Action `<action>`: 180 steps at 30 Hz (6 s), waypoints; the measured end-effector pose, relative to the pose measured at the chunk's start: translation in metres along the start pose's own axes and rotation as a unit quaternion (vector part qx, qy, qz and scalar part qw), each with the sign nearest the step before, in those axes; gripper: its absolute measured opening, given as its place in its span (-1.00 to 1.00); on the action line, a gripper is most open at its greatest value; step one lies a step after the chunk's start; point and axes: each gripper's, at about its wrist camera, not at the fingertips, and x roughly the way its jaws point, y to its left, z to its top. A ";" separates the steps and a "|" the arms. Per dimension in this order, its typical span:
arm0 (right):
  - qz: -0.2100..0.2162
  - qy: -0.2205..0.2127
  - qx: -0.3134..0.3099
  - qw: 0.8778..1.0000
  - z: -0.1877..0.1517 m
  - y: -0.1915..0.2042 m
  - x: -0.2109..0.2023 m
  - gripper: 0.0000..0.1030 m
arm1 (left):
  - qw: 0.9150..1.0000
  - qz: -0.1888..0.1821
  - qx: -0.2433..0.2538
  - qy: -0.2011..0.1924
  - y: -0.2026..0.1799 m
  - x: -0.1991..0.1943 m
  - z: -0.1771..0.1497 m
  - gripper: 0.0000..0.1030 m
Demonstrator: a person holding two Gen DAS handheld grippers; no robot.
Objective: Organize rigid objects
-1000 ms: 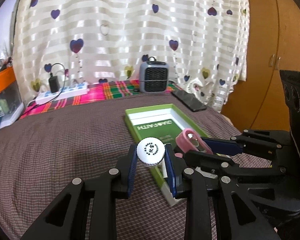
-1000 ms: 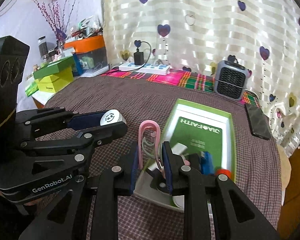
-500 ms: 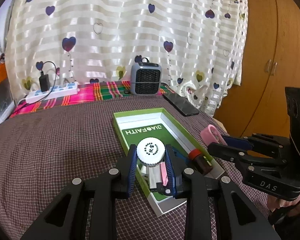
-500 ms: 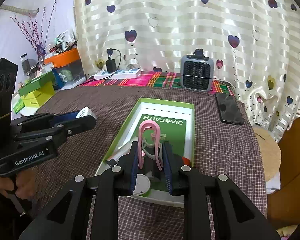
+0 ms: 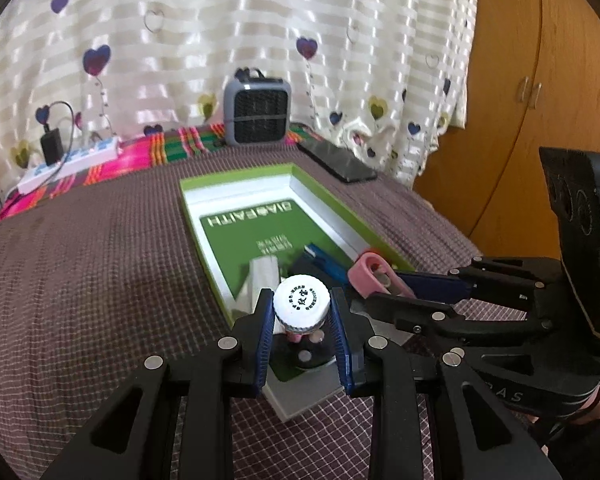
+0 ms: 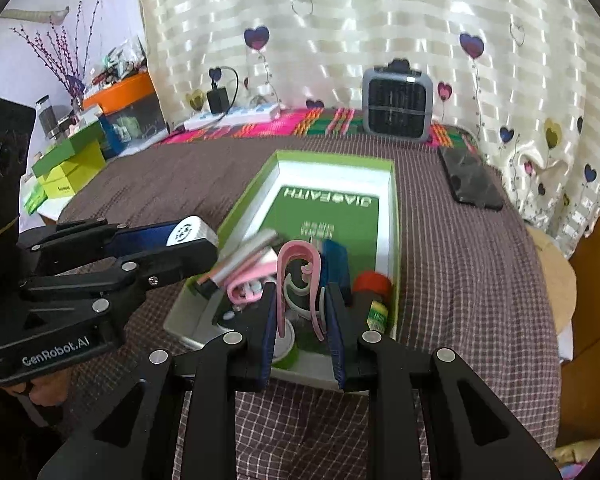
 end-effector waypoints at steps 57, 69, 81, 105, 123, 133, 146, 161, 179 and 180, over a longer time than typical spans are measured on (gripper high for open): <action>-0.026 -0.028 -0.011 0.999 -0.008 0.025 -0.023 -0.43 | 0.999 0.037 -0.017 0.006 -0.003 -0.015 -0.014 -0.39; -0.035 -0.026 -0.015 0.999 -0.040 0.040 -0.038 -0.43 | 0.998 0.056 -0.016 0.017 -0.018 -0.032 -0.048 -0.42; -0.049 0.021 -0.006 0.999 -0.065 0.035 -0.011 -0.43 | 0.994 0.082 -0.026 0.066 -0.016 -0.003 -0.065 -0.44; -0.059 0.014 0.000 0.998 -0.071 0.034 -0.003 -0.43 | 0.993 0.100 -0.019 0.053 -0.018 0.000 -0.068 -0.42; -0.055 0.014 0.003 0.998 -0.070 0.033 -0.002 -0.42 | 0.994 0.097 -0.021 0.052 -0.017 0.000 -0.068 -0.41; -0.054 0.014 0.004 0.998 -0.070 0.033 -0.003 -0.42 | 0.994 0.097 -0.021 0.052 -0.018 0.000 -0.068 -0.41; -0.051 0.013 0.006 0.999 -0.069 0.034 -0.003 -0.42 | 0.994 0.098 -0.021 0.052 -0.018 0.000 -0.068 -0.41; -0.050 0.013 0.007 0.999 -0.069 0.034 -0.002 -0.41 | 0.994 0.098 -0.020 0.052 -0.018 0.000 -0.068 -0.41; -0.047 0.012 0.009 0.999 -0.070 0.033 -0.002 -0.40 | 0.994 0.096 -0.022 0.052 -0.018 0.000 -0.068 -0.40; -0.047 0.012 0.009 0.999 -0.070 0.033 -0.002 -0.40 | 0.994 0.096 -0.022 0.052 -0.018 0.000 -0.068 -0.40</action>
